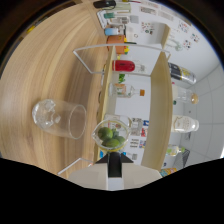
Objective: Make me a cup of Mojito.
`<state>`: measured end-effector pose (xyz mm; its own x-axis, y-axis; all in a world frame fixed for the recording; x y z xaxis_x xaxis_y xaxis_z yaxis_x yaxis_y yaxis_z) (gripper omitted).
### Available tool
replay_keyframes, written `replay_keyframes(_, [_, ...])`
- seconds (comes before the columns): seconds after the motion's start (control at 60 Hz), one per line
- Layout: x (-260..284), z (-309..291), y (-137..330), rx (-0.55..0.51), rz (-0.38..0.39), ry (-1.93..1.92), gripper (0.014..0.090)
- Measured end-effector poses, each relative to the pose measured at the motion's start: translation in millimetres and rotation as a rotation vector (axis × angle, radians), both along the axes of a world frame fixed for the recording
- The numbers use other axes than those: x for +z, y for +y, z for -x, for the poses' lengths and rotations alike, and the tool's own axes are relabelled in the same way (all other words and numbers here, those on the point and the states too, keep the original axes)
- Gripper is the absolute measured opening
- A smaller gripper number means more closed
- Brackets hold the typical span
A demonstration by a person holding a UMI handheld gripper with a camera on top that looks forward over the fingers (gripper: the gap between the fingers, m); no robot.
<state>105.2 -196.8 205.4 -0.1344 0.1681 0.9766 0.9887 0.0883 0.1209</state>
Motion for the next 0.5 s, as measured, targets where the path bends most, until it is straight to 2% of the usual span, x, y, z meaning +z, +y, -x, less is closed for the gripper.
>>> replay_keyframes(0.133, [-1.8, 1.4, 4.1, 0.043, -0.01, -0.055, 0.0158])
replay_keyframes(0.3, [-2.1, 4.7, 2.9, 0.044, -0.002, -0.035, 0.0158])
replay_keyframes(0.417, [0.5, 6.1, 1.4, 0.022, 0.013, 0.046, 0.0157])
replay_keyframes(0.5, [10.1, 3.8, -3.7, -0.038, 0.035, 0.221, 0.0157])
